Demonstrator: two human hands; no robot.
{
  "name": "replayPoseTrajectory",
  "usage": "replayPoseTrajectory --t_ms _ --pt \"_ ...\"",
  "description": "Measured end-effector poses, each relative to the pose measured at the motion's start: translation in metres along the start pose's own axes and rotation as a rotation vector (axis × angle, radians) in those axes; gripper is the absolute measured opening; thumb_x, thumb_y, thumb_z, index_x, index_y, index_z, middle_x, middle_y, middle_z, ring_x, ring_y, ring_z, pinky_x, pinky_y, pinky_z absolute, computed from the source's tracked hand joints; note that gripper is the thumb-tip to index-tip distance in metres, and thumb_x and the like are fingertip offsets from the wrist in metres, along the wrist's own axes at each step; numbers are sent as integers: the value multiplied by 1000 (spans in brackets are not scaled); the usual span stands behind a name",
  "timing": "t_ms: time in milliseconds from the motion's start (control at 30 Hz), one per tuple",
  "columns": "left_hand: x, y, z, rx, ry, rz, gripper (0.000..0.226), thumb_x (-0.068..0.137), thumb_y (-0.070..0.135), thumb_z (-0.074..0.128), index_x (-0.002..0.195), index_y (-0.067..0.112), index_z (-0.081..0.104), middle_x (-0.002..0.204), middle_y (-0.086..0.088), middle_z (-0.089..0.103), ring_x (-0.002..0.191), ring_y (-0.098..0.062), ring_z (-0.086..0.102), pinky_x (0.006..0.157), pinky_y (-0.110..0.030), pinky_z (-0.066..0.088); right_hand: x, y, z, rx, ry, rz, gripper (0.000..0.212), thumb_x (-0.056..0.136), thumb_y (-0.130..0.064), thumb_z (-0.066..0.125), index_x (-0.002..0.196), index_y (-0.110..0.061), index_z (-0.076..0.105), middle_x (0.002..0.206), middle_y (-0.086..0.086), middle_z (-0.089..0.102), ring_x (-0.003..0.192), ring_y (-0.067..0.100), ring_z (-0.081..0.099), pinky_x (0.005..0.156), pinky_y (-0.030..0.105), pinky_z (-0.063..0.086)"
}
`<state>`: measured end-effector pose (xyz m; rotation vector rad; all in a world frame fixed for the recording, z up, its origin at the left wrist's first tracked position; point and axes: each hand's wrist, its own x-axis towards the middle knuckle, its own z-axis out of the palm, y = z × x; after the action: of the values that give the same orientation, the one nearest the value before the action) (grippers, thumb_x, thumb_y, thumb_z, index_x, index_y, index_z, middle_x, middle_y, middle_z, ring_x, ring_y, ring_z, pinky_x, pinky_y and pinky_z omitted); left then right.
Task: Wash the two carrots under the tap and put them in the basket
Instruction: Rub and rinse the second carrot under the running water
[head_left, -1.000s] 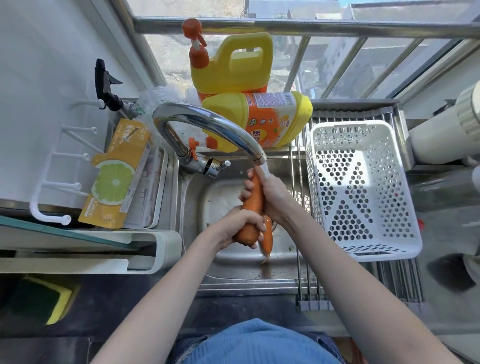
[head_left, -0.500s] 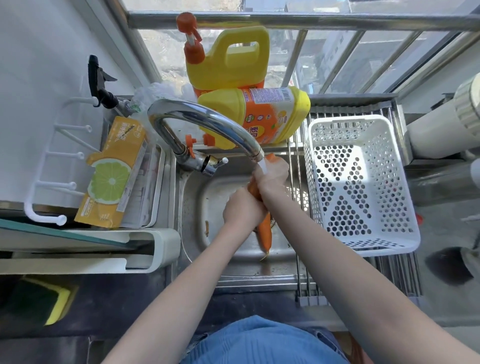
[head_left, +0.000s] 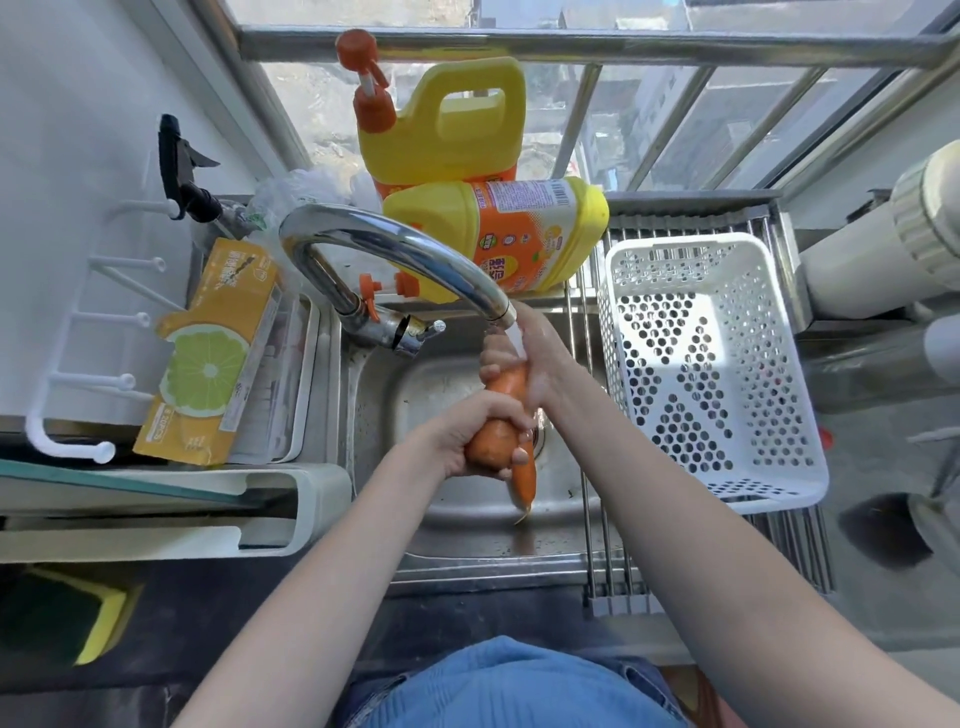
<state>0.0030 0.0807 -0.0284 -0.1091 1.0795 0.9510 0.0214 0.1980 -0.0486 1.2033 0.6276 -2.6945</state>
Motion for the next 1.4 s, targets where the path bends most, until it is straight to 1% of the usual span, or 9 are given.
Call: replayPoseTrajectory --t_ms 300,467,600,733,900,1067,1167,1300,1400 --pt "34 -13 7 317 715 214 12 74 12 51 64 13 55 52 -5 59 40 -22 52 45 -26 41 10 10 17 -536 679 -257 28 84 -14 53 56 -9 52 46 7 50 34 18 49 38 21 41" --pt "40 -26 4 838 950 279 17 83 19 47 86 10 61 85 -12 68 77 -35 65 57 -29 41 12 18 18 -797 802 -409 19 83 -26 60 73 -10 59 85 15 68 76 34 66 60 31 46" --pt "38 -18 4 857 827 235 8 82 17 49 76 15 54 79 -10 65 73 -34 65 57 -33 50 5 22 12 -983 851 -508 36 82 -18 67 111 -8 47 101 11 60 87 31 58 70 33 41" --pt "31 -13 9 386 679 137 12 80 10 55 69 9 59 64 -9 63 50 -24 58 45 -28 49 7 16 9 -1366 678 -232 55 84 -19 72 127 -14 38 117 12 60 109 32 60 81 36 47" --pt "18 -6 6 220 409 126 4 76 5 58 73 6 58 63 -8 59 48 -20 57 41 -22 43 9 8 1 -1043 703 -287 29 86 -27 66 111 -15 55 105 9 66 96 28 64 75 32 48" --pt "10 -4 5 -7 133 23 9 78 4 49 70 7 50 57 -4 53 43 -15 53 36 -18 38 0 5 1 -512 452 -215 18 98 -17 56 86 -4 52 48 11 49 33 18 49 40 26 47" --pt "6 -6 3 -215 -39 43 8 68 8 54 71 10 46 55 -1 51 39 -13 48 36 -16 36 0 4 3 -211 260 -108 24 101 -24 50 84 -7 51 38 3 42 31 14 43 39 21 44" --pt "2 -11 -6 -273 -248 79 49 37 12 81 74 10 49 54 -2 50 39 -14 47 37 -17 39 3 1 -4 28 -23 -4 38 85 -60 54 79 -23 45 35 -3 35 29 9 38 39 19 44" --pt "3 -7 -5 -135 -175 68 33 50 7 68 75 10 47 54 -2 50 41 -14 49 39 -19 40 0 -2 -4 -30 -24 -9 34 84 -47 64 74 -24 41 35 -4 34 29 8 36 38 19 42"
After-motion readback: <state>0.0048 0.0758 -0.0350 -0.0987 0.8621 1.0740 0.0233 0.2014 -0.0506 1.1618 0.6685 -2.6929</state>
